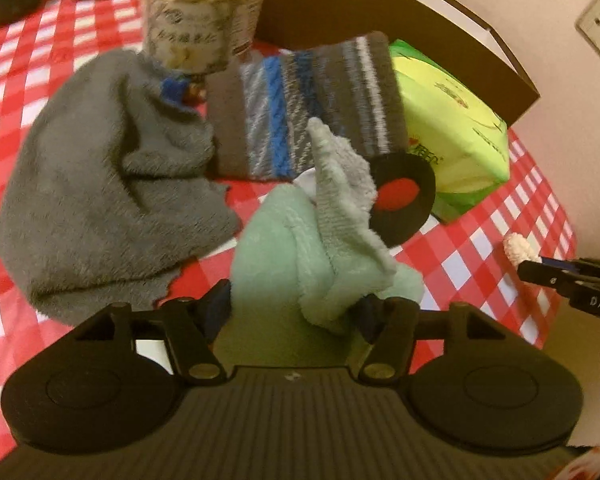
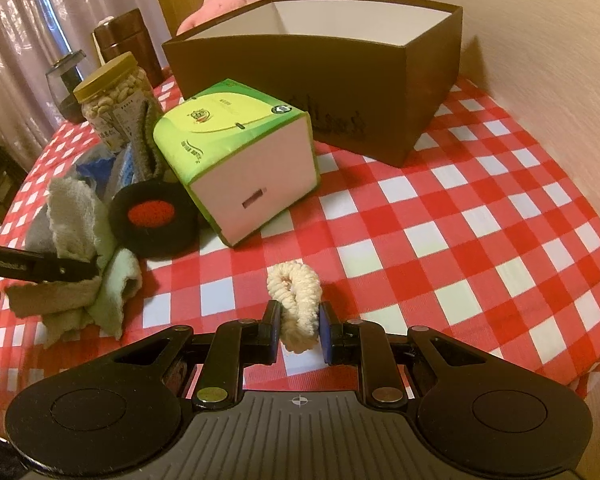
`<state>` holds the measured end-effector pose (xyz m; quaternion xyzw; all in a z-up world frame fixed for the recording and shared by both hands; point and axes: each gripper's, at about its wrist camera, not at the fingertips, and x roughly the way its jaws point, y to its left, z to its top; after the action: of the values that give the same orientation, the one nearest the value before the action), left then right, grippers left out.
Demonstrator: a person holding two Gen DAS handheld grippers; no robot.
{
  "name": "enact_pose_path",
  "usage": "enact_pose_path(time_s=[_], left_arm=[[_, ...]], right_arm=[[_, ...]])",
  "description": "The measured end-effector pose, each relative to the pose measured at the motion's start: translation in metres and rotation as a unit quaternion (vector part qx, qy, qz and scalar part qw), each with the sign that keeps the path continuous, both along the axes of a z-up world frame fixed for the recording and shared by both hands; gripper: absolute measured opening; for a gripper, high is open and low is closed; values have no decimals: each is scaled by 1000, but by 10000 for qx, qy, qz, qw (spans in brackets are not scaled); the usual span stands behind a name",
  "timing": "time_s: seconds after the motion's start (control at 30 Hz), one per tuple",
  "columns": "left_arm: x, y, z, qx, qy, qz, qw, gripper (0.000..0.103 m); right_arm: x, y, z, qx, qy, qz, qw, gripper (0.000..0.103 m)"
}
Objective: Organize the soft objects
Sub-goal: 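Grasp the mint green towel with the left tool while the right tool holds the hair tie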
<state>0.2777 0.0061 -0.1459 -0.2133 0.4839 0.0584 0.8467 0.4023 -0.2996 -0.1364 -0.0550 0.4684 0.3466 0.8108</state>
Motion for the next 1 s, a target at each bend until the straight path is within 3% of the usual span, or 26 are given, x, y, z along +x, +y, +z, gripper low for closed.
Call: enact_pose_path(time_s=[0.1, 0.17, 0.2, 0.37, 1.0], left_arm=[[5, -13, -1, 309, 23, -149, 9994, 56], [9, -21, -1, 576, 64, -266, 9980, 44], [10, -24, -1, 656, 71, -324, 9973, 42], [13, -35, -1, 852, 73, -532, 9949, 30], [1, -36, 8, 887, 113, -527, 9946, 23]], right_arm=[[-1, 0, -1, -4, 13, -15, 10000, 20], [-2, 0, -1, -4, 18, -15, 10000, 20], [-2, 0, -1, -3, 17, -15, 10000, 20], [-3, 0, -1, -1, 13, -28, 10000, 20], [-4, -2, 3, 41, -56, 9, 10000, 20]])
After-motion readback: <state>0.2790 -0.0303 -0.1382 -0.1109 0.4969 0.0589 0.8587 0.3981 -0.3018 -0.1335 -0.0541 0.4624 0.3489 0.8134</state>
